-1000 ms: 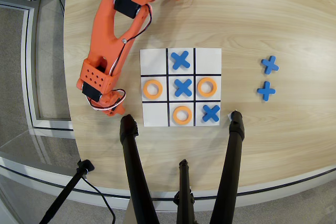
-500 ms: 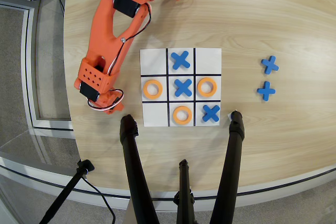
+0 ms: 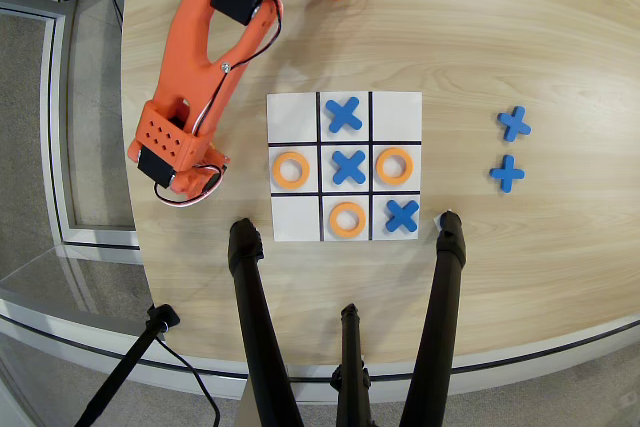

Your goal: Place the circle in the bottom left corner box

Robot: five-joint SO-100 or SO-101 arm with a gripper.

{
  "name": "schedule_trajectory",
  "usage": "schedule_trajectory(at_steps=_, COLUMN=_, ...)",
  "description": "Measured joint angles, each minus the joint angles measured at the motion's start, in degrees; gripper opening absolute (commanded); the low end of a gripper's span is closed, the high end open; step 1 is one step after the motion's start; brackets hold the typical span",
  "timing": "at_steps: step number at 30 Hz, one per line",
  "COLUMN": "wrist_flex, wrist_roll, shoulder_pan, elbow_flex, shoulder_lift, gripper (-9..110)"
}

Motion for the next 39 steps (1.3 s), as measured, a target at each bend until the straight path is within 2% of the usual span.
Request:
schedule_trajectory(at_steps=8, wrist_flex=4.66, wrist_roll=-0.7, shoulder_pan=0.0, elbow_flex=8.26, shoulder_lift=7.73, gripper=0)
schedule_trajectory(at_steps=17, wrist_flex=13.01, wrist_roll=7.03, shoulder_pan=-8.96, elbow_flex=13.01, shoulder_lift=34.19, gripper=0)
schedule_trajectory(at_steps=23, wrist_flex=13.01, wrist_roll=8.44, shoulder_pan=-21.09, elbow_flex=30.32, shoulder_lift=57.04, gripper=0)
schedule_trajectory(at_steps=29, wrist_flex=14.68, wrist_roll=12.22, shoulder_pan=-38.58, elbow_flex=50.98, shoulder_lift=78.75, gripper=0)
schedule_trajectory(at_steps=34, wrist_flex=14.5, wrist_roll=18.81, shoulder_pan=-53.7, elbow_flex=57.83, shoulder_lift=83.94, gripper=0)
schedule_trajectory(at_steps=39, wrist_flex=8.35, wrist_roll=23.64, shoulder_pan=-61.7, elbow_flex=58.54, shoulder_lift=79.37, gripper=0)
